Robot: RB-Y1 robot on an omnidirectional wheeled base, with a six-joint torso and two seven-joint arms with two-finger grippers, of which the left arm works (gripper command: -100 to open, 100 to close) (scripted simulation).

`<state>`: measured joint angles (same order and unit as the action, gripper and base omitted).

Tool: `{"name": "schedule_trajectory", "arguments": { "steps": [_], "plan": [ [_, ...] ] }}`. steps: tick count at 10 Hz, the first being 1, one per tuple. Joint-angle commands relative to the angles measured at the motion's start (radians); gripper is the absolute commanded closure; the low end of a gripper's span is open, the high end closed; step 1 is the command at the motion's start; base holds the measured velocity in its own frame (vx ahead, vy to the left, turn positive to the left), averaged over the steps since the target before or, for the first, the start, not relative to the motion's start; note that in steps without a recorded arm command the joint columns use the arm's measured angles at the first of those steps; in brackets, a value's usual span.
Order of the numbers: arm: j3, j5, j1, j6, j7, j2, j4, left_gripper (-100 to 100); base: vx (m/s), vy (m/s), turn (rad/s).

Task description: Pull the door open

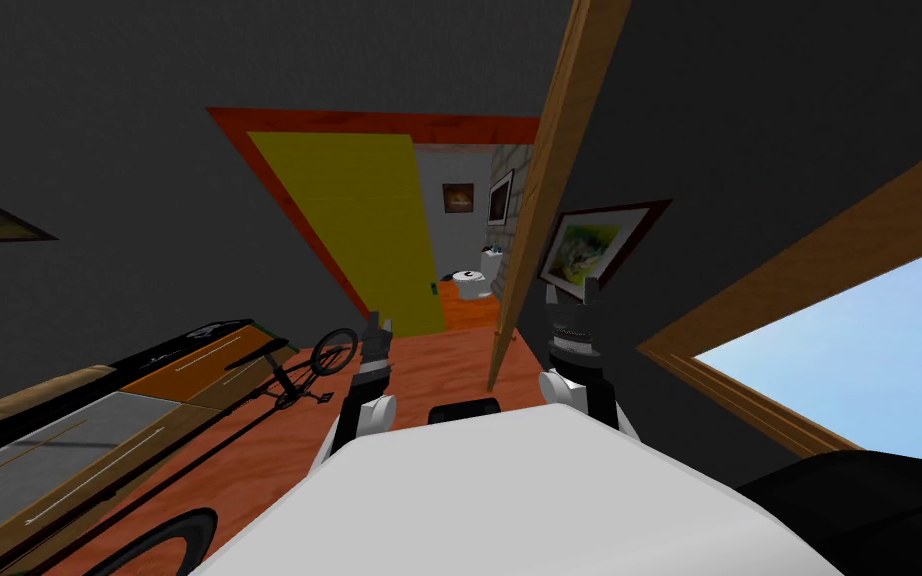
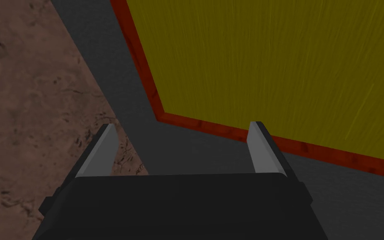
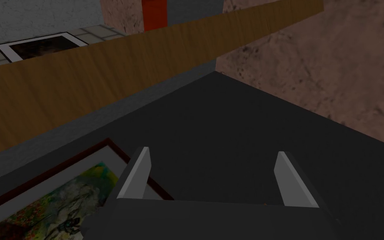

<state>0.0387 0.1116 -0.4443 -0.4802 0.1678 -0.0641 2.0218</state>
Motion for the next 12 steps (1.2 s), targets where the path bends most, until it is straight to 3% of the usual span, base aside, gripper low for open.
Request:
{"name": "schedule_trajectory", "arguments": {
  "steps": [1, 12],
  "plan": [
    [0.004, 0.002, 0.007, -0.013, -0.001, -0.007, -0.037, -100, 0.094, 0.100, -0.006],
    [0.043, 0.005, 0.042, -0.085, 0.001, -0.024, -0.271, -100, 0.111, 0.078, -0.008]
  ]
}}
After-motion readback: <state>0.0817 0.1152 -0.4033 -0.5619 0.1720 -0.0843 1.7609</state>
